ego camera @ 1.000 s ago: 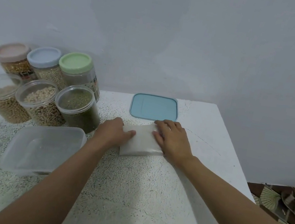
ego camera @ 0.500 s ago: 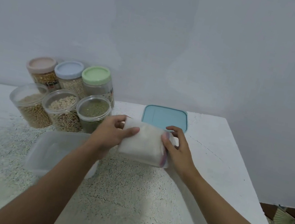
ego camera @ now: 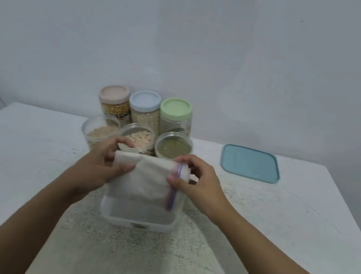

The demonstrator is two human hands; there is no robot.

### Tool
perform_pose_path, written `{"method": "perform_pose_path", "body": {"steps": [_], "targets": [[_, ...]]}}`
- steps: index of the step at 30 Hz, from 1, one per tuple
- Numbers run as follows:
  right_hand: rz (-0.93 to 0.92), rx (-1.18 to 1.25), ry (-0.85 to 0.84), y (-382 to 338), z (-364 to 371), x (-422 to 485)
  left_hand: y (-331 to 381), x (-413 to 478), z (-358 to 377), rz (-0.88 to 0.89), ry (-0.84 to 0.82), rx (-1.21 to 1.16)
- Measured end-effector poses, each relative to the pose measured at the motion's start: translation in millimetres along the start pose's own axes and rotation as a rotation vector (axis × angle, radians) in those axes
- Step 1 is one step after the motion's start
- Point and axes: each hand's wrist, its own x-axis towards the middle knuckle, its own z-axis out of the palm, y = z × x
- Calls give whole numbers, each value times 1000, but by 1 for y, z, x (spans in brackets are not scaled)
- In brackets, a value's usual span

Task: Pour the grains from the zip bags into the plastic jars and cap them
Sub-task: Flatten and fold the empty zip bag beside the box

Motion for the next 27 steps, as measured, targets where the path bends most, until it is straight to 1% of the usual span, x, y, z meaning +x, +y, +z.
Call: {"method": "perform_pose_path", "body": {"steps": [4, 6, 10, 12, 14, 16, 17, 20, 21, 25, 27], "targets": [[-121, -328, -13, 9, 22, 2, -35, 2, -6, 112, -14, 415], [-150, -456, -51, 12, 29, 0, -53, 5, -11, 194, -19, 565], [-172, -680, -104, 18, 32, -2, -75, 7, -12, 340, 3, 733], [-210, -771, -123, 19, 36, -1, -77, 6, -11, 416, -2, 808], [-285, -913, -126, 22, 39, 1, -78, 10, -15, 514, 16, 942], [-331, -1091, -89, 27, 42, 3, -82, 20, -22, 561, 25, 986], [-321, -1133, -66, 29, 43, 4, -85, 24, -26, 570, -6, 992], [-284, -1139, -29, 36, 45, 5, -96, 37, -32, 642, -137, 1068], [-292, -1145, -18, 38, 46, 6, -99, 39, -33, 633, -169, 1077], [-320, -1169, -8, 48, 49, 8, -104, 46, -32, 497, -242, 1059], [-331, -1094, -29, 52, 45, 9, -106, 47, -31, 486, -272, 936]]}}
